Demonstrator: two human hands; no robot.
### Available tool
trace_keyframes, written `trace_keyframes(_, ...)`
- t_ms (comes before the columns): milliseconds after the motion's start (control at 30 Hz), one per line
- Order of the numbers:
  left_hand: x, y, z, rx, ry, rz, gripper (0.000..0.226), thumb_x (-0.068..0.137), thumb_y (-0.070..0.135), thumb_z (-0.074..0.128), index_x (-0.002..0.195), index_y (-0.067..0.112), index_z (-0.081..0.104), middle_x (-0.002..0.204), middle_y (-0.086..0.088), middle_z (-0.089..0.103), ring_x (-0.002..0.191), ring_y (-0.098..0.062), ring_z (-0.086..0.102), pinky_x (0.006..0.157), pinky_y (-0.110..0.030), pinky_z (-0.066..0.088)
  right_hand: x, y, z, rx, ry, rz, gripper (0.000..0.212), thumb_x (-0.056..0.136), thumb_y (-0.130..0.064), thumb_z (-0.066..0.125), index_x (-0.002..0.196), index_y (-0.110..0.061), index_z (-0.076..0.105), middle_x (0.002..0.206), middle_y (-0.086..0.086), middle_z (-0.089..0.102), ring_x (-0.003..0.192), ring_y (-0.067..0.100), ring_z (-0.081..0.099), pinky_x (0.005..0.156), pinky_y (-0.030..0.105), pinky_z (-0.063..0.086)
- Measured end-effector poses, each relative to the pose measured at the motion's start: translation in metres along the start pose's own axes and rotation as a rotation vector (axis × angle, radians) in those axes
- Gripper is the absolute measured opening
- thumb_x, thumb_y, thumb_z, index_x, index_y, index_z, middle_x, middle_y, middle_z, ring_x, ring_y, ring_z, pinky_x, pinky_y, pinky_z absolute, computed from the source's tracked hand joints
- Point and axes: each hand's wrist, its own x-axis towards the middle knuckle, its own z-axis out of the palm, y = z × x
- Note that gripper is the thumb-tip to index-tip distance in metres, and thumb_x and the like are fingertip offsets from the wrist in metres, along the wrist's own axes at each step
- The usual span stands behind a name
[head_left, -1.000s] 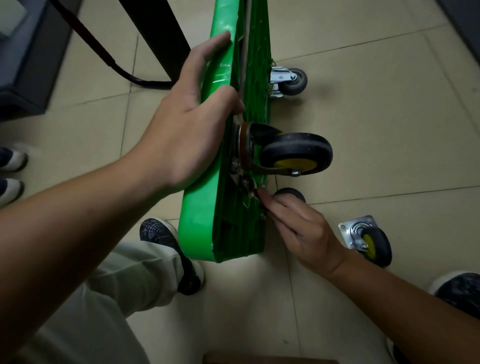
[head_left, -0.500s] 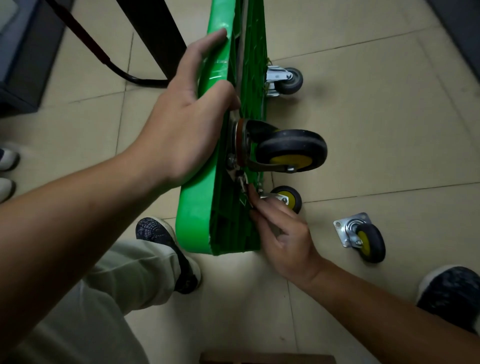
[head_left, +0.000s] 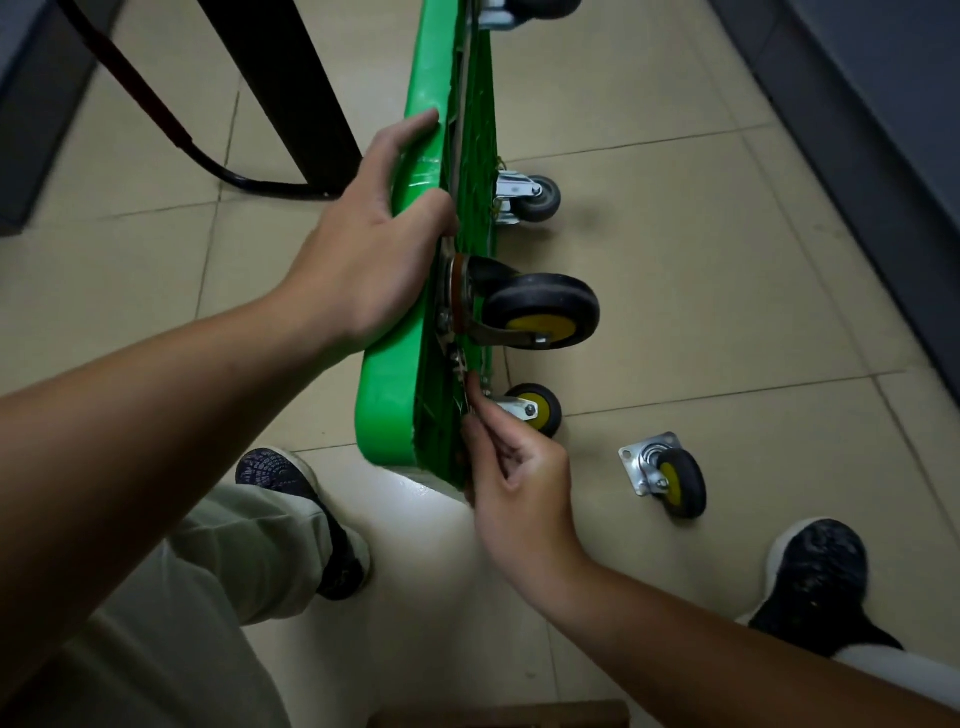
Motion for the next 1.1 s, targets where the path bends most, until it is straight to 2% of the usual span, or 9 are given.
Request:
trace_keyframes(67,-0.001,0.001,-0.001,0.02,-0.01,-0.002,0.06,0.098,0.031,0.051,0.149,0.054,0.029,0.112,0.023,0.054,0.093,-0.016,0.067,0.088,-0.05,0.057,-0.001,0.001,-0.003,-0.065,-0.03,-0.023,0.039,0.105,-0.01,0.052,0.141,-0.025,0.056,0.133,-0.015,0.065,0.126,0.008,0.06,0.103,0.03,0.051)
trace_keyframes(200,-0.002,0.002,-0.003,0.047,-0.028,0.006,0.062,0.097,0.034,0.052,0.149,0.055,0.028,0.111,0.023,0.055,0.094,-0.013,0.066,0.091,-0.046,0.055,-0.004,0.028,-0.044,-0.376,0.067,-0.26,0.038,0.102,-0.017,0.056,0.139,-0.021,0.058,0.128,-0.018,0.068,0.114,0.006,0.066,0.096,0.02,0.051)
trace_keyframes(300,-0.002,0.0,-0.006,0.052,-0.026,0.01,0.061,0.099,0.033,0.051,0.151,0.053,0.027,0.107,0.027,0.053,0.088,-0.006,0.065,0.088,-0.043,0.056,-0.006,0.071,-0.087,-0.491,0.129,-0.024,0.035,0.102,-0.02,0.059,0.136,-0.021,0.062,0.115,-0.014,0.07,0.106,0.004,0.066,0.094,0.026,0.054)
trace_keyframes(433,-0.002,-0.002,-0.005,0.039,-0.03,0.022,0.062,0.099,0.034,0.051,0.151,0.053,0.026,0.108,0.03,0.053,0.08,-0.004,0.066,0.084,-0.044,0.059,-0.003,0.126,-0.127,-0.765,0.193,0.28,0.009,0.097,-0.014,0.063,0.104,-0.016,0.067,0.092,-0.002,0.07,0.089,0.02,0.068,0.078,0.037,0.055)
trace_keyframes(633,0.001,-0.006,-0.002,0.025,-0.028,0.061,0.063,0.096,0.034,0.051,0.152,0.049,0.026,0.111,0.02,0.058,0.08,-0.011,0.067,0.075,-0.048,0.059,0.003,0.17,-0.148,-0.879,-0.072,0.659,0.016,0.09,-0.004,0.064,0.097,-0.016,0.071,0.08,-0.002,0.065,0.075,0.016,0.062,0.066,0.026,0.046)
trace_keyframes(767,0.003,-0.01,-0.002,-0.004,-0.022,0.073,0.061,0.101,0.023,0.052,0.154,0.042,0.028,0.11,0.021,0.056,0.075,0.003,0.062,0.067,-0.021,0.051,0.006,0.19,-0.154,-0.901,-0.075,0.719,0.018,0.085,0.004,0.065,0.075,-0.009,0.071,0.073,0.013,0.07,0.062,0.027,0.063,0.058,0.03,0.051)
trace_keyframes(900,0.003,-0.012,-0.003,-0.036,-0.033,0.08,0.062,0.099,0.021,0.052,0.153,0.042,0.03,0.109,0.02,0.058,0.079,0.001,0.061,0.068,-0.02,0.05,0.009,0.201,-0.157,-0.95,0.003,0.804,0.014,0.084,-0.006,0.072,0.071,-0.012,0.071,0.069,0.012,0.071,0.05,0.028,0.063,0.046,0.027,0.049)
trace_keyframes(967,0.003,-0.012,-0.002,-0.039,-0.039,0.09,0.062,0.098,0.022,0.052,0.153,0.04,0.03,0.109,0.017,0.058,0.082,0.001,0.061,0.07,-0.019,0.049,0.015,0.204,-0.158,-0.977,-0.001,0.789,0.012,0.083,-0.008,0.074,0.072,-0.012,0.074,0.067,0.011,0.071,0.052,0.027,0.066,0.05,0.035,0.056)
trace_keyframes(1100,0.006,-0.012,0.004,-0.08,0.01,0.095,0.068,0.092,0.029,0.051,0.156,0.023,0.031,0.148,0.0,0.051,0.119,0.0,0.05,0.1,-0.019,0.046,0.022,0.204,-0.157,-1.033,-0.019,0.794,0.009,0.082,-0.018,0.075,0.074,-0.017,0.073,0.069,0.008,0.07,0.061,0.031,0.07,0.059,0.037,0.059)
